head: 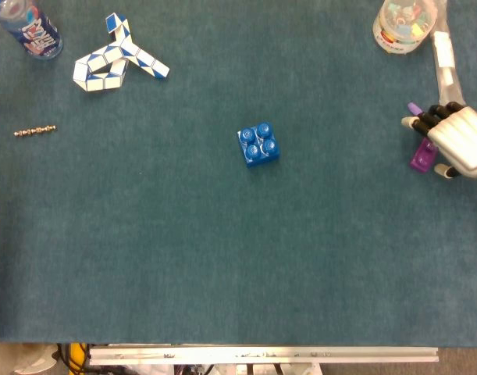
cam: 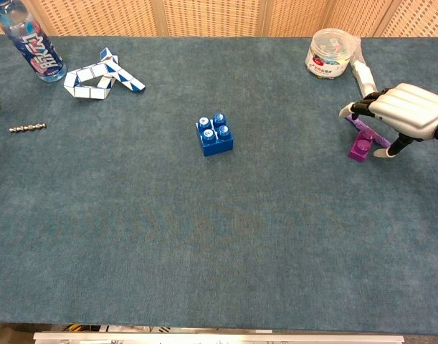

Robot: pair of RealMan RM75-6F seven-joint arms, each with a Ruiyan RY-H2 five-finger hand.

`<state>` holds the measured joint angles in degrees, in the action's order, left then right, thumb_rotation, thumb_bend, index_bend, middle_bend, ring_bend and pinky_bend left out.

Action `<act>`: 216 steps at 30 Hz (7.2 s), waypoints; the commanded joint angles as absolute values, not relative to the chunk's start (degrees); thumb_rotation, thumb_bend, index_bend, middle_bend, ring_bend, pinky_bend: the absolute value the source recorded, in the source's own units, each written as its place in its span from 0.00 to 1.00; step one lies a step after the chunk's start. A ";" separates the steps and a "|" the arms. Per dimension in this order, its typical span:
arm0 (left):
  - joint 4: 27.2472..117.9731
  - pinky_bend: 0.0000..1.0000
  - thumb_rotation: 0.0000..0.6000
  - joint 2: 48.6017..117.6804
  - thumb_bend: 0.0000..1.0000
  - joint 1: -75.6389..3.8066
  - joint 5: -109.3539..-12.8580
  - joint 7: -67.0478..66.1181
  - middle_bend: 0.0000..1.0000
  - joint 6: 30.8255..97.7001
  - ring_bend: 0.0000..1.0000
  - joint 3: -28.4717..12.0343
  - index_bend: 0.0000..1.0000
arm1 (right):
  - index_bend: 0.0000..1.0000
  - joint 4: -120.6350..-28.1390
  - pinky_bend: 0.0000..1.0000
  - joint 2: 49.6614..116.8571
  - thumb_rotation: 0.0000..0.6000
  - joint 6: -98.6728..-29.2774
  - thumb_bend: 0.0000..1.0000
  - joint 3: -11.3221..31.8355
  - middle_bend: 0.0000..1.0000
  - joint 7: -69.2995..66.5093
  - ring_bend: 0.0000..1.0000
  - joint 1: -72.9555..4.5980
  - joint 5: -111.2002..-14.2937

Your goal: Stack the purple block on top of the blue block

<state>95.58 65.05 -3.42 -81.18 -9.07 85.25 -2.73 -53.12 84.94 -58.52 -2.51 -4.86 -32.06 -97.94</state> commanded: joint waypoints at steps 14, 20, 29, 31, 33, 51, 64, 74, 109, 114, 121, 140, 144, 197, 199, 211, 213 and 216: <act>94.65 0.31 1.00 65.11 0.17 -3.18 -80.88 -8.24 0.18 85.44 0.19 -2.96 0.20 | 0.23 -51.64 0.33 90.32 1.00 -57.04 0.16 -1.17 0.36 -1.97 0.26 -35.59 -95.92; 94.38 0.31 1.00 65.12 0.17 -3.12 -80.85 -7.85 0.18 85.33 0.19 -2.93 0.20 | 0.25 -54.52 0.33 89.54 1.00 -56.24 0.16 -0.70 0.36 -0.50 0.26 -36.24 -94.49; 94.29 0.31 1.00 65.22 0.17 -3.23 -81.13 -7.57 0.18 84.96 0.19 -2.77 0.20 | 0.33 -56.68 0.33 87.09 1.00 -55.03 0.16 -1.42 0.36 1.26 0.26 -34.25 -91.28; 94.33 0.31 1.00 65.20 0.17 -3.20 -81.25 -7.48 0.18 85.11 0.19 -2.79 0.20 | 0.34 -56.55 0.33 87.21 1.00 -54.99 0.16 -1.51 0.36 1.08 0.26 -34.16 -91.10; 94.31 0.31 1.00 65.20 0.17 -3.17 -81.18 -7.44 0.18 85.15 0.19 -2.84 0.20 | 0.36 -56.26 0.33 87.50 1.00 -54.71 0.17 -1.58 0.36 0.78 0.26 -34.26 -90.93; 93.77 0.31 1.00 64.90 0.17 -2.68 -80.85 -6.46 0.18 85.26 0.19 -2.77 0.20 | 0.46 -53.74 0.33 90.02 1.00 -54.48 0.25 -1.93 0.37 1.12 0.26 -35.17 -90.88; 93.81 0.31 1.00 64.79 0.17 -2.43 -81.09 -6.12 0.18 85.46 0.19 -2.66 0.20 | 0.52 -56.29 0.34 88.33 1.00 -55.65 0.30 -1.34 0.41 0.04 0.29 -35.97 -91.00; 94.08 0.31 1.00 64.76 0.17 -2.54 -81.42 -6.43 0.18 85.31 0.19 -2.56 0.20 | 0.55 -68.81 0.42 81.63 1.00 -55.55 0.30 1.66 0.44 -0.17 0.34 -39.18 -90.68; 93.11 0.31 1.00 64.62 0.17 -1.43 -83.43 -4.44 0.18 86.67 0.19 -1.75 0.20 | 0.56 -92.75 0.42 83.52 1.00 -43.72 0.30 8.65 0.44 32.21 0.34 -53.58 -63.76; 93.09 0.31 1.00 64.72 0.17 -1.67 -83.92 -4.43 0.18 86.45 0.19 -1.66 0.20 | 0.56 -93.68 0.43 85.59 1.00 -46.99 0.30 8.36 0.44 37.38 0.34 -54.46 -59.02; 93.03 0.31 1.00 64.73 0.17 -1.71 -84.04 -4.34 0.18 86.32 0.19 -1.59 0.20 | 0.56 -93.27 0.43 88.54 1.00 -49.90 0.30 8.72 0.44 41.08 0.34 -55.95 -54.58; 91.18 0.31 1.00 64.81 0.17 -1.43 -83.52 -2.18 0.18 85.92 0.19 -1.51 0.20 | 0.56 -88.34 0.43 95.66 1.00 -52.20 0.30 9.15 0.44 46.40 0.34 -60.92 -44.87; 90.90 0.31 1.00 64.86 0.17 -1.41 -83.53 -1.78 0.18 85.83 0.19 -1.48 0.20 | 0.56 -88.68 0.43 95.89 1.00 -53.13 0.30 8.84 0.44 47.67 0.34 -61.54 -43.85; 90.79 0.31 1.00 64.81 0.17 -0.80 -83.33 -0.92 0.18 85.89 0.19 -1.42 0.20 | 0.39 -86.48 0.38 97.89 1.00 -54.41 0.30 6.65 0.36 49.67 0.29 -63.93 -43.46; 90.79 0.31 1.00 64.82 0.17 -0.81 -83.31 -0.88 0.18 85.82 0.19 -1.40 0.20 | 0.39 -86.44 0.38 97.87 1.00 -54.50 0.30 6.73 0.36 49.48 0.29 -63.89 -43.59; 90.79 0.31 1.00 64.69 0.17 -0.55 -83.10 -0.45 0.18 86.15 0.19 -1.55 0.20 | 0.30 -90.68 0.32 93.30 1.00 -55.04 0.30 6.68 0.32 42.86 0.24 -61.17 -49.98; 90.82 0.31 1.00 64.77 0.17 -0.59 -83.15 -0.53 0.18 86.08 0.19 -1.51 0.20 | 0.23 -91.19 0.28 92.24 1.00 -54.28 0.30 6.32 0.27 41.23 0.20 -60.67 -51.46; 91.05 0.31 1.00 64.77 0.17 -0.60 -83.33 -0.69 0.18 86.11 0.19 -1.46 0.20 | 0.13 -91.39 0.20 91.22 1.00 -52.77 0.31 5.91 0.17 38.92 0.13 -60.16 -52.95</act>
